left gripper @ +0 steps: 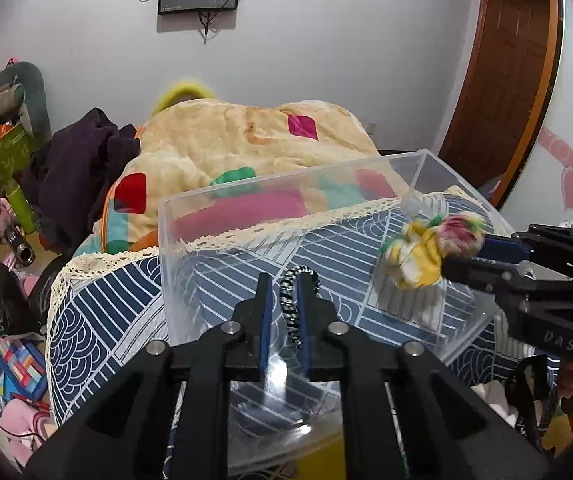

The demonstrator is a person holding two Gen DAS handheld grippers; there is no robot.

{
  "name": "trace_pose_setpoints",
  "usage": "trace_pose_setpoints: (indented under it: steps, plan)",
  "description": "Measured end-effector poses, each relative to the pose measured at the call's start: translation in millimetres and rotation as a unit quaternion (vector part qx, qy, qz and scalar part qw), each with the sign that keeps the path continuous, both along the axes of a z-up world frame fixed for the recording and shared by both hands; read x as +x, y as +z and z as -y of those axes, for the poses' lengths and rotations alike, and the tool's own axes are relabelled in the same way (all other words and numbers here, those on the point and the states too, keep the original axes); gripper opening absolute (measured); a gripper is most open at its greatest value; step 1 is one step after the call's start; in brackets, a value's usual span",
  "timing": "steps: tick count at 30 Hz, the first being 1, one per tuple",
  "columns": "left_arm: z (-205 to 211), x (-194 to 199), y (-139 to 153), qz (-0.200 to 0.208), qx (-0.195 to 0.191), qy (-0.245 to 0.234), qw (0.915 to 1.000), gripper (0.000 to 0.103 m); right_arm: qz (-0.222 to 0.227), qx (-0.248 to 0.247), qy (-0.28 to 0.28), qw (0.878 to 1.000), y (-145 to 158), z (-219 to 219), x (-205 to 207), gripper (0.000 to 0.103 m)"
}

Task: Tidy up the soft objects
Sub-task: 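Drop the scrunchie and bracelet into the clear box with both grippers, then grasp the green sock with the left gripper while the right grasps the black bag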

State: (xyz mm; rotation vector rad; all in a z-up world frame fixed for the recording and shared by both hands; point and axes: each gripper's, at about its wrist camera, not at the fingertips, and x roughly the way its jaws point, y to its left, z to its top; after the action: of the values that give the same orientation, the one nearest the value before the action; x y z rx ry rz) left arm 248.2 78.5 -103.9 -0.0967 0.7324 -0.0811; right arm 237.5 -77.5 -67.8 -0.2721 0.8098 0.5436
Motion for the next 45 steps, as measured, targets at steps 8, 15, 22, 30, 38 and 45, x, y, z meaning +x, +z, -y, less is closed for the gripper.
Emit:
trace_pose_setpoints:
  steps: [8,15,22,30,38,45]
  plan:
    - [2,-22,17,0.025,0.005,-0.001,0.9997,0.043,0.027,0.033,-0.003,0.999,22,11,-16,0.055]
    - [5,-52,46,0.068,0.007,0.006,0.9977,0.073,0.079,0.062,-0.003,0.995,49,22,-46,0.074]
    - [9,-93,66,0.103,0.002,0.011,0.9946,0.095,0.115,0.071,-0.002,0.991,59,38,-82,0.082]
    - [26,-132,49,0.092,0.018,-0.008,0.9955,0.097,0.101,0.062,0.002,0.993,27,51,-120,0.097]
    - [37,-168,11,0.052,0.019,-0.005,0.9985,0.097,0.061,0.044,0.032,0.997,-12,49,-153,0.103]
    - [42,-176,-16,0.018,0.011,-0.005,0.9998,0.097,0.045,-0.011,0.022,0.999,-44,41,-156,0.103]
